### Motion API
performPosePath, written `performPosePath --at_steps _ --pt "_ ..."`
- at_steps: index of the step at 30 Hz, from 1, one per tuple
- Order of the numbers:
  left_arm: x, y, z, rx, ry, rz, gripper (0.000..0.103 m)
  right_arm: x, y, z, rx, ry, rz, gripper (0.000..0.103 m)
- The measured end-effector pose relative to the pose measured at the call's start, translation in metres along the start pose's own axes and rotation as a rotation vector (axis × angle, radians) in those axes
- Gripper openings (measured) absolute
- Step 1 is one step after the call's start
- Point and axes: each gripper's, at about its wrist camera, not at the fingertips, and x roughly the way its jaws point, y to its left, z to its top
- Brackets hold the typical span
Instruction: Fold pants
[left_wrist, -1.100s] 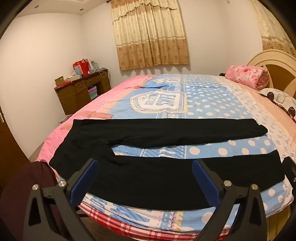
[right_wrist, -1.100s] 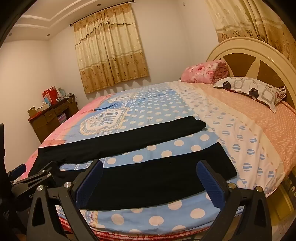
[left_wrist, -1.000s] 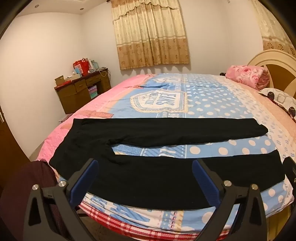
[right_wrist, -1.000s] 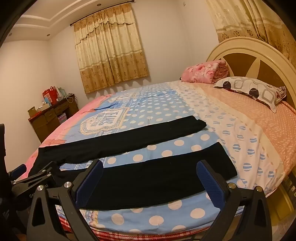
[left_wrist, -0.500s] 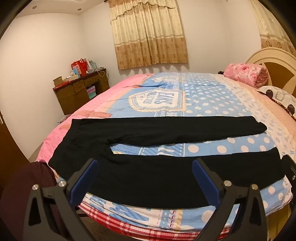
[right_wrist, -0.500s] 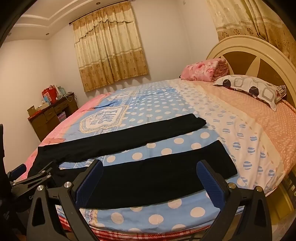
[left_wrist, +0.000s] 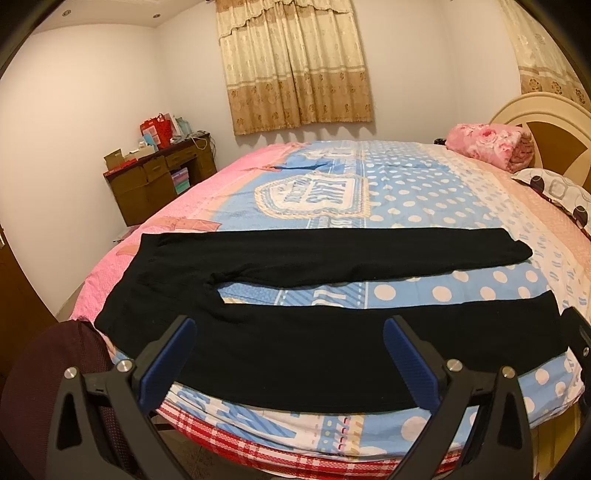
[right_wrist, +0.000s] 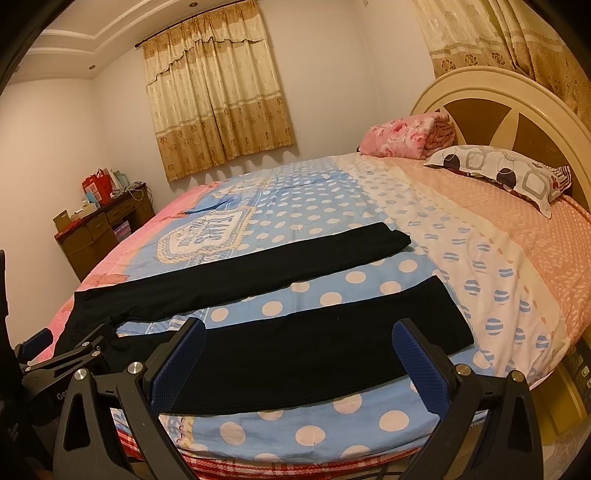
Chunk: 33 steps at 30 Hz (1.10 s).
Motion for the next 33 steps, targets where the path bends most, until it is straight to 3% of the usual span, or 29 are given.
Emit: performPosePath --at_steps 33 --pt "0.0006 -0.0034 -0.0019 0.005 0.002 0.001 0.103 0.0028 -0.0007 -0.0016 0.003 0.012 0.003 0.102"
